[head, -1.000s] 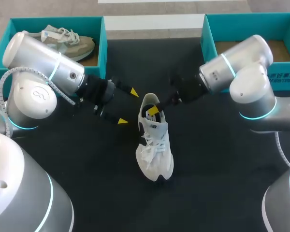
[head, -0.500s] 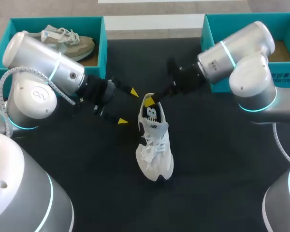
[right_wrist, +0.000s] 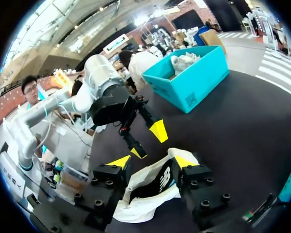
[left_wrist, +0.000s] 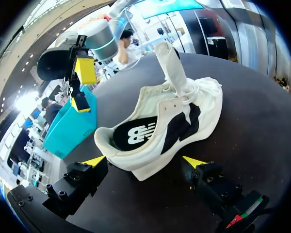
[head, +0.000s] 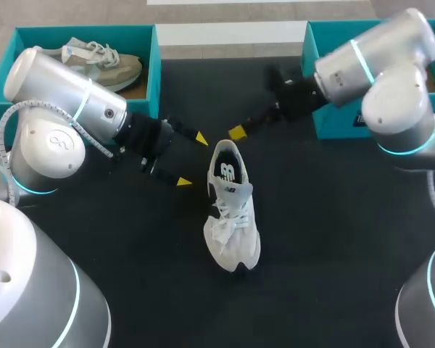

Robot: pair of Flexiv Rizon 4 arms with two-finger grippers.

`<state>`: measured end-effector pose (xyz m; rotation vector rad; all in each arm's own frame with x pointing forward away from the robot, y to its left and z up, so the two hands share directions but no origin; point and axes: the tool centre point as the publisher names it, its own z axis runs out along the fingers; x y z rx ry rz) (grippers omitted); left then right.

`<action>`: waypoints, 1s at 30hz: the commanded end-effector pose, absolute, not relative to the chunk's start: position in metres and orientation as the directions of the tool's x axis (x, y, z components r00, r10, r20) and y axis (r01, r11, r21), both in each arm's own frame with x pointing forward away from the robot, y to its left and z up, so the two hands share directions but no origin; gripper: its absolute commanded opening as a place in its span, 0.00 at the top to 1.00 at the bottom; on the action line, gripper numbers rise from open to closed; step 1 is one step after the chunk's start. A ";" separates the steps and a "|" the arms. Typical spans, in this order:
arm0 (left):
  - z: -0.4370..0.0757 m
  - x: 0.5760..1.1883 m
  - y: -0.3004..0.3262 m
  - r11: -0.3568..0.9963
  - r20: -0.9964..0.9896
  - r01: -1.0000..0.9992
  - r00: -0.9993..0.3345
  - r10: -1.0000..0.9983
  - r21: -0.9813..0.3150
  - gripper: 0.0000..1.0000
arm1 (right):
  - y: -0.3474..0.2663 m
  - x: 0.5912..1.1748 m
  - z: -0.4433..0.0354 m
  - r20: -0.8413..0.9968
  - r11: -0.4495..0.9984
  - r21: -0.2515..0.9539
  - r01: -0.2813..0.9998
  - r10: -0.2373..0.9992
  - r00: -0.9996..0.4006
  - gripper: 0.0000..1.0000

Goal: Take the shoe out of the shoebox, open the shoe tongue, remove and reinsert the insole, then place the shoe into the shoebox

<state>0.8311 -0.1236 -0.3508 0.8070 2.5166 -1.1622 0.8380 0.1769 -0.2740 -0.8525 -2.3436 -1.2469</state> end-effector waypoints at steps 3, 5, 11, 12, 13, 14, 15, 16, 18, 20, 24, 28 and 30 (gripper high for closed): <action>-0.350 0.830 -0.124 0.531 -0.439 0.580 -0.814 0.379 -0.617 0.00 | 0.155 0.815 -0.268 0.507 0.414 0.599 0.686 0.467 -0.724 1.00; -0.350 0.830 -0.124 0.531 -0.439 0.580 -0.814 0.379 -0.617 0.00 | 0.153 0.814 -0.268 0.507 0.401 0.602 0.690 0.477 -0.719 1.00; -0.350 0.830 -0.124 0.531 -0.439 0.580 -0.814 0.379 -0.617 0.00 | 0.150 0.813 -0.269 0.512 0.381 0.598 0.705 0.494 -0.702 1.00; -0.350 0.830 -0.124 0.531 -0.439 0.580 -0.814 0.379 -0.617 0.00 | 0.150 0.813 -0.269 0.510 0.379 0.599 0.706 0.499 -0.701 1.00; -0.350 0.830 -0.124 0.531 -0.439 0.580 -0.814 0.379 -0.617 0.00 | 0.149 0.813 -0.269 0.509 0.379 0.598 0.706 0.501 -0.700 1.00; -0.350 0.830 -0.124 0.531 -0.439 0.580 -0.814 0.379 -0.617 0.00 | 0.149 0.813 -0.270 0.507 0.380 0.596 0.707 0.504 -0.699 1.00; -0.350 0.830 -0.124 0.531 -0.439 0.580 -0.814 0.379 -0.617 0.00 | 0.149 0.814 -0.271 0.508 0.383 0.592 0.710 0.507 -0.697 1.00; -0.350 0.830 -0.124 0.531 -0.439 0.580 -0.814 0.379 -0.617 0.00 | 0.150 0.814 -0.271 0.509 0.384 0.589 0.711 0.507 -0.695 1.00; -0.350 0.830 -0.124 0.531 -0.439 0.580 -0.814 0.379 -0.617 0.00 | 0.152 0.815 -0.271 0.511 0.392 0.570 0.722 0.519 -0.685 1.00; -0.350 0.830 -0.124 0.531 -0.439 0.580 -0.814 0.379 -0.617 0.00 | 0.152 0.815 -0.270 0.515 0.390 0.561 0.730 0.526 -0.677 1.00; -0.350 0.830 -0.124 0.531 -0.439 0.580 -0.814 0.379 -0.617 0.00 | 0.151 0.813 -0.269 0.511 0.375 0.545 0.750 0.561 -0.652 1.00; -0.350 0.830 -0.124 0.531 -0.439 0.580 -0.814 0.379 -0.617 0.00 | 0.151 0.812 -0.267 0.492 0.364 0.524 0.770 0.609 -0.623 1.00; -0.350 0.830 -0.124 0.531 -0.439 0.580 -0.814 0.379 -0.617 0.00 | 0.151 0.810 -0.266 0.493 0.346 0.523 0.779 0.623 -0.608 1.00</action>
